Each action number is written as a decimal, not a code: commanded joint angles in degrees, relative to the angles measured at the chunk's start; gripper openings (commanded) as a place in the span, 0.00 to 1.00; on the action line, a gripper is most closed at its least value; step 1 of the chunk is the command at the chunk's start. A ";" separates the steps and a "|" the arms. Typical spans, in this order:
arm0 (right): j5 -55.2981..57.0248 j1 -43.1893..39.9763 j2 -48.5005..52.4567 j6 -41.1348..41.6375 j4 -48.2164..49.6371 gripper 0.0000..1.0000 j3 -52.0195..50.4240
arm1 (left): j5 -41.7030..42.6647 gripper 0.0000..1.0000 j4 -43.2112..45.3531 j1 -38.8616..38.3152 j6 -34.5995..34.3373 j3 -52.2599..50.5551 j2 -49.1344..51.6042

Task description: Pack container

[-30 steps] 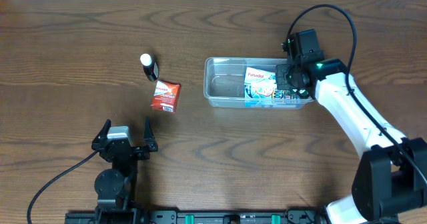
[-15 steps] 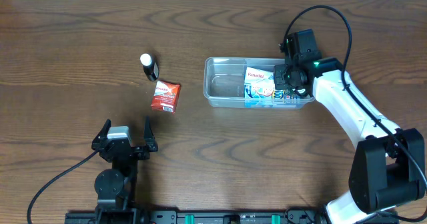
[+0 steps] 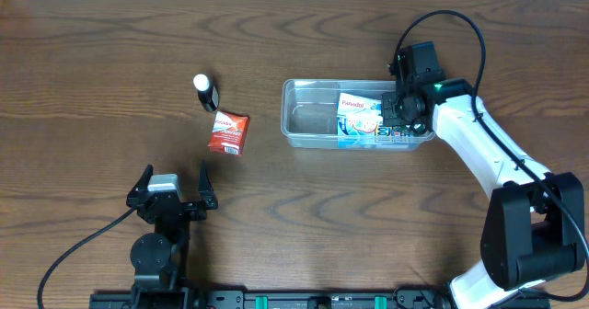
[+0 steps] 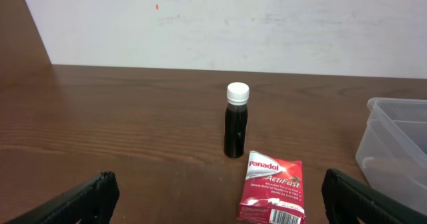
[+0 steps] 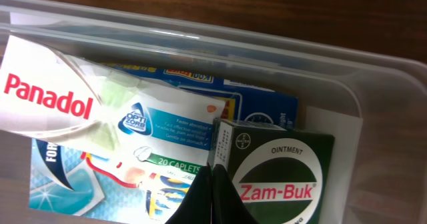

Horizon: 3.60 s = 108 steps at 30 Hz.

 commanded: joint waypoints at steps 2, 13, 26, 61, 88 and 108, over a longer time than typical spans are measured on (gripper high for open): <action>1.68 -0.52 0.44 -1.33 -0.42 0.01 -0.44 | -0.09 0.98 -1.88 0.42 0.35 -1.33 -0.37; 2.12 -1.01 0.46 -1.79 -0.13 0.01 -0.90 | -0.09 0.98 -1.88 0.42 0.35 -1.33 -0.37; 2.29 -1.09 0.98 -1.75 0.11 0.01 -1.05 | -0.09 0.98 -1.88 0.42 0.35 -1.33 -0.37; 6.47 -1.31 3.19 -1.97 1.14 0.01 -1.05 | -0.09 0.98 -1.88 0.42 0.35 -1.33 -0.37; -11.65 -1.29 3.19 -6.86 11.54 0.01 -1.05 | -0.09 0.98 -1.88 0.42 0.35 -1.33 -0.37; -10.75 -1.36 -0.02 -9.03 10.25 0.44 -0.92 | -0.09 0.98 -1.88 0.42 0.35 -1.33 -0.37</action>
